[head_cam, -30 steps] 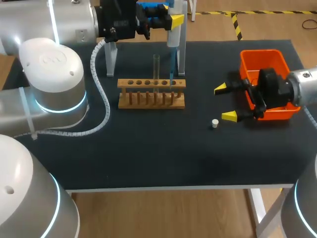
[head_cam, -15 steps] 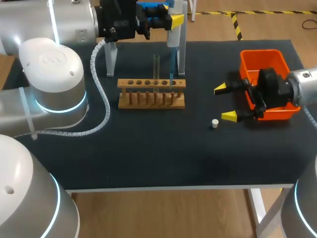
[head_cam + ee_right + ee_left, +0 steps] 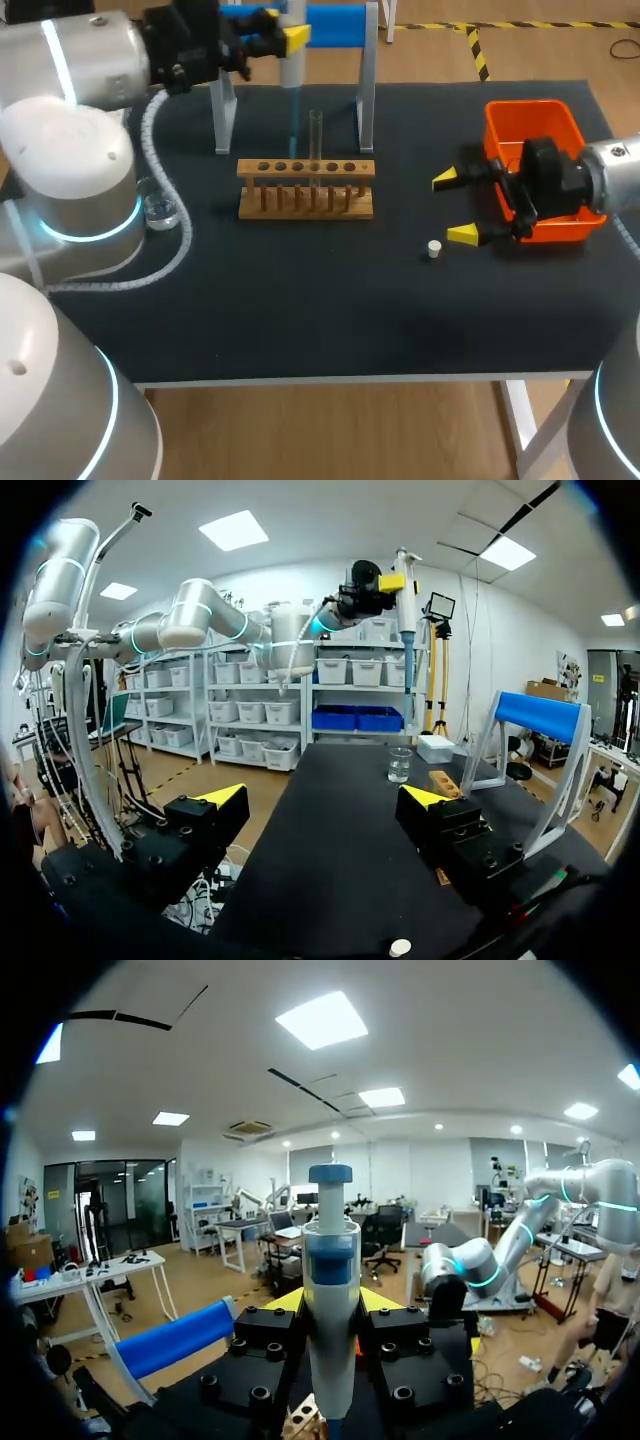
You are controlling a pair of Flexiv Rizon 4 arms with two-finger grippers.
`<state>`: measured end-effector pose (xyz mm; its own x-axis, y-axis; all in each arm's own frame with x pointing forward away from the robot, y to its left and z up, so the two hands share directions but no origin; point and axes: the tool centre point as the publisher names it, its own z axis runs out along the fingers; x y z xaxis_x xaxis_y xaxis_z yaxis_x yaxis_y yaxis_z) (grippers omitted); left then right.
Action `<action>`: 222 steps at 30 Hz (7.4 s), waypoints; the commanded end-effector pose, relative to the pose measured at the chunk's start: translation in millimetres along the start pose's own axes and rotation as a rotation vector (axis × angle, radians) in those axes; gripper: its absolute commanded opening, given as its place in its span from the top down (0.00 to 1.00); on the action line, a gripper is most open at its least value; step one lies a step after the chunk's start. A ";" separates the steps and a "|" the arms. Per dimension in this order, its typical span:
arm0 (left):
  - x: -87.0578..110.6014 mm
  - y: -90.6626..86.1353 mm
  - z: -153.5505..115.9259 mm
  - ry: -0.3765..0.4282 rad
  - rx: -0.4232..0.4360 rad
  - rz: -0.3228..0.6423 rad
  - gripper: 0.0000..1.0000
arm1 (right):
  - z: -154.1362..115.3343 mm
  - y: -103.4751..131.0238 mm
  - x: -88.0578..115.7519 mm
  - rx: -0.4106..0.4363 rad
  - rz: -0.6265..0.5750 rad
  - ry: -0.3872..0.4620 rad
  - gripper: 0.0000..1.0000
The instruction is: Invert the test tube, pick up the pipette, mount the tip to pipette, aspirate from beaker and dispense into the tube, eject the tip, return the pipette, and cap with the stopper.
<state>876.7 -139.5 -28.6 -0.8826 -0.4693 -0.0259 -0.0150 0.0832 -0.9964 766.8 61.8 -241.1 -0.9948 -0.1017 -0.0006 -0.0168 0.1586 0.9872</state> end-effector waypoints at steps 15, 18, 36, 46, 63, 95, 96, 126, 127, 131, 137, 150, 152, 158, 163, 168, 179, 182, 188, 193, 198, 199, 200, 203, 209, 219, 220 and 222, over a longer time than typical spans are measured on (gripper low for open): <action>-88.8 56.2 -131.4 -0.120 0.021 -0.001 1.00 | -1.0 0.7 1.1 0.002 0.000 -0.001 0.00; -99.3 61.5 -139.3 -0.129 0.020 -0.001 1.00 | -1.0 0.7 1.1 0.002 0.000 -0.001 0.00; -138.7 76.7 -155.6 -0.168 0.004 -0.010 1.00 | -1.0 0.7 1.1 0.002 0.000 -0.001 0.00; -140.5 78.2 -156.5 -0.177 0.006 -0.021 1.00 | -1.0 0.7 1.1 0.002 0.000 -0.001 0.00; -140.6 77.9 -159.7 -0.192 0.007 -0.021 1.00 | -1.0 0.7 1.1 0.002 0.000 -0.001 0.00; -140.6 77.9 -159.7 -0.192 0.007 -0.021 1.00 | 67.0 7.2 -0.3 0.079 0.006 0.042 0.00; -140.6 77.9 -159.7 -0.192 0.007 -0.021 1.00 | 77.4 6.7 -0.3 0.102 0.009 0.049 0.00; -140.6 77.9 -159.7 -0.192 0.007 -0.021 1.00 | 257.0 7.2 -41.6 0.294 0.026 -0.220 0.00; -140.6 77.9 -159.7 -0.192 0.007 -0.021 1.00 | 259.8 7.4 -43.2 0.304 0.023 -0.235 0.00; -140.6 77.9 -159.7 -0.192 0.007 -0.021 1.00 | 271.3 7.0 -49.5 0.331 0.028 -0.276 0.00; -140.6 77.9 -159.7 -0.192 0.007 -0.021 1.00 | 284.1 2.5 -58.5 0.347 0.038 -0.330 0.00; -140.6 77.9 -159.7 -0.192 0.007 -0.021 1.00 | 304.9 -8.0 -81.5 0.398 0.037 -0.429 0.00; -140.6 77.9 -159.7 -0.192 0.007 -0.021 1.00 | 306.7 -8.5 -85.2 0.393 0.039 -0.441 0.00; -140.6 77.9 -159.7 -0.192 0.007 -0.021 1.00 | 310.5 -8.3 -96.1 0.384 0.047 -0.472 0.00; -140.6 77.9 -159.7 -0.192 0.007 -0.021 1.00 | 312.1 -7.4 -100.5 0.384 0.046 -0.484 0.00; -140.6 77.9 -159.7 -0.192 0.007 -0.021 1.00 | 312.6 -8.6 -101.9 0.382 0.051 -0.490 0.00; -140.6 77.9 -159.7 -0.192 0.007 -0.021 1.00 | 314.7 -9.4 -99.3 0.381 0.045 -0.488 0.00; -140.6 77.9 -159.7 -0.192 0.007 -0.021 1.00 | 314.7 -9.4 -99.3 0.381 0.045 -0.488 0.00; -140.6 77.9 -159.7 -0.192 0.007 -0.021 1.00 | 314.7 -9.4 -99.3 0.381 0.045 -0.488 0.00; -140.6 77.9 -159.7 -0.192 0.007 -0.021 1.00 | 314.7 -9.4 -99.3 0.381 0.045 -0.488 0.00; -140.6 77.9 -159.7 -0.192 0.007 -0.021 1.00 | 314.7 -9.4 -99.3 0.381 0.045 -0.488 0.00; -140.6 77.9 -159.7 -0.192 0.007 -0.021 1.00 | 314.7 -9.4 -99.3 0.381 0.045 -0.488 0.00; -140.6 77.9 -159.7 -0.192 0.007 -0.021 1.00 | 314.7 -9.4 -99.3 0.381 0.045 -0.488 0.00; -140.6 77.9 -159.7 -0.192 0.007 -0.021 1.00 | 314.7 -9.4 -99.3 0.381 0.045 -0.488 0.00; -140.6 77.9 -159.7 -0.192 0.007 -0.021 1.00 | 314.7 -9.4 -99.3 0.381 0.045 -0.488 0.00; -141.0 89.0 -157.5 -0.185 -0.008 -0.016 1.00 | 314.7 -9.4 -99.3 0.381 0.045 -0.488 0.00; -140.6 90.9 -157.6 -0.185 -0.009 -0.015 1.00 | 314.7 -9.4 -99.3 0.381 0.045 -0.488 0.00; -140.0 94.9 -158.0 -0.186 -0.006 -0.016 1.00 | 314.7 -9.4 -99.3 0.381 0.045 -0.488 0.00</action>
<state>924.1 73.2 -102.5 -0.7806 -0.6245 -0.0238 -0.0366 0.0838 -0.9958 834.4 379.1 -298.8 -0.9254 0.3588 -0.1222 0.0818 0.5039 0.8599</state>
